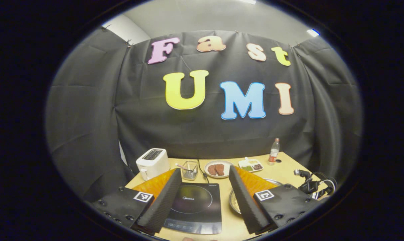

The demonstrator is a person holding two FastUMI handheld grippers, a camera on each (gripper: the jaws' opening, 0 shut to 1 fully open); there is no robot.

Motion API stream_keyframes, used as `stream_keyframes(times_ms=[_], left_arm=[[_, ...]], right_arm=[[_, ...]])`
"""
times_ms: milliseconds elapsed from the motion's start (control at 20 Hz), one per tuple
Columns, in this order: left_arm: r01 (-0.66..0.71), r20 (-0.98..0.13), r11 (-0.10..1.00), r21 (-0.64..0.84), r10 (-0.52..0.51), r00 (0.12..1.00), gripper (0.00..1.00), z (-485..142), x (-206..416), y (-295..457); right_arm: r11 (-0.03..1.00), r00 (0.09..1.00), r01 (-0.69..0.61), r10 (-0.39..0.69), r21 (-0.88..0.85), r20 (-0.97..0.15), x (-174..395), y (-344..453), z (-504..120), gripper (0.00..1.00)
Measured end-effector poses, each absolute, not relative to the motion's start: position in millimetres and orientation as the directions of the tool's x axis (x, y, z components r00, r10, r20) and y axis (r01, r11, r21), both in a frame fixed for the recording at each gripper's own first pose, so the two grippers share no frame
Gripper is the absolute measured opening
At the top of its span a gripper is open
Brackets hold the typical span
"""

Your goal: First push the handle of the pot to place it horizontally, then grasp the pot with both hands and set it on the induction cooktop.

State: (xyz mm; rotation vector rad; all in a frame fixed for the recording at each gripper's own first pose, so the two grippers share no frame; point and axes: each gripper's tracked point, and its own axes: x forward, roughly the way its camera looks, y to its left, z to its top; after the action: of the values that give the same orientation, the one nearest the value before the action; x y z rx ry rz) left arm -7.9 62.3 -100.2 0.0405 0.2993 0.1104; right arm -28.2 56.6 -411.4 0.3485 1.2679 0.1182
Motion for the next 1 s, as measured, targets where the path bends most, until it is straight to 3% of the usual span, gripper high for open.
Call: stream_keyframes(times_ms=[300,600,650,750,800,1000], left_arm=[[-0.114,-0.29,0.993,0.044,0.122,0.949,0.92,-99,0,39],[-0.108,-0.297,0.993,0.038,0.115,0.948,0.95,-102,13,15],[-0.103,-0.294,0.994,0.04,0.111,0.949,0.92,-101,17,10],[-0.093,-0.293,0.995,0.047,0.103,0.951,0.99,-101,22,2],[-0.088,-0.293,0.995,0.047,0.098,0.951,0.95,-101,25,-3],[-0.066,-0.295,0.997,0.049,0.077,0.952,0.99,-101,35,-20]], right_arm=[[0.951,0.285,0.088,0.26,0.296,-0.923,-21,32,-412,0.01],[0.961,0.282,0.086,0.23,0.264,-0.932,-10,1,-413,0.01],[0.961,0.282,0.091,0.227,0.261,-0.932,-8,-3,-413,0.0],[0.961,0.286,0.099,0.22,0.257,-0.933,-2,-12,-413,0.01],[0.961,0.287,0.103,0.219,0.258,-0.933,-2,-16,-413,0.01],[0.962,0.297,0.109,0.21,0.252,-0.931,8,-31,-411,0.01]])
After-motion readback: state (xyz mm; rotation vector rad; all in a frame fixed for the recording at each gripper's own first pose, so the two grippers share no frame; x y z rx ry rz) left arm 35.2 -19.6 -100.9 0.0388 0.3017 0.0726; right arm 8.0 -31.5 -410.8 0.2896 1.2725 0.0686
